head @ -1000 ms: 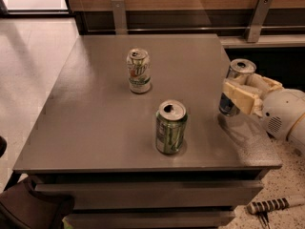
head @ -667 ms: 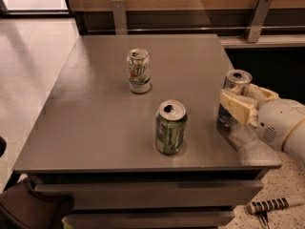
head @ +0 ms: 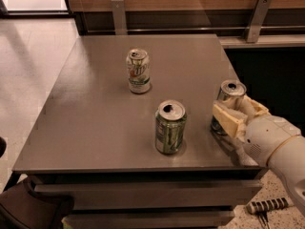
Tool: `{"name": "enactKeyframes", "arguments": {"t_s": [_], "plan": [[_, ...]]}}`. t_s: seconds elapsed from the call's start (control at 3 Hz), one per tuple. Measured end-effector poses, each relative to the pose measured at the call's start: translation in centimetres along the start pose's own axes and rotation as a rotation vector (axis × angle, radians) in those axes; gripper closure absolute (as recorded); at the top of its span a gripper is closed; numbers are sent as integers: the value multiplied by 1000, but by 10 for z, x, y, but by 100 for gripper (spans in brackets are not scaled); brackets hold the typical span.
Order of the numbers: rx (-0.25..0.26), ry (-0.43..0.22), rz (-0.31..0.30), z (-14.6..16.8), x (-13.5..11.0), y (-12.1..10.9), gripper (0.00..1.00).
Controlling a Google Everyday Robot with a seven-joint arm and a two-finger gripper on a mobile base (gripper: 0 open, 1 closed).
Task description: Move redbull can near green can
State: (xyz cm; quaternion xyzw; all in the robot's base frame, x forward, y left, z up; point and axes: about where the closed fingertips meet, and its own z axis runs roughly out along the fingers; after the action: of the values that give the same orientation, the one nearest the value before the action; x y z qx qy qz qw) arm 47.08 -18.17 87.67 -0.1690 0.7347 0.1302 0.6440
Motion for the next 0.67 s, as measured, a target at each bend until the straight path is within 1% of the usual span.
{"name": "enactKeyframes", "arguments": {"t_s": [0.33, 0.67], "plan": [[-1, -2, 0, 0, -1, 1, 87], [-4, -2, -2, 1, -2, 2, 56]]}}
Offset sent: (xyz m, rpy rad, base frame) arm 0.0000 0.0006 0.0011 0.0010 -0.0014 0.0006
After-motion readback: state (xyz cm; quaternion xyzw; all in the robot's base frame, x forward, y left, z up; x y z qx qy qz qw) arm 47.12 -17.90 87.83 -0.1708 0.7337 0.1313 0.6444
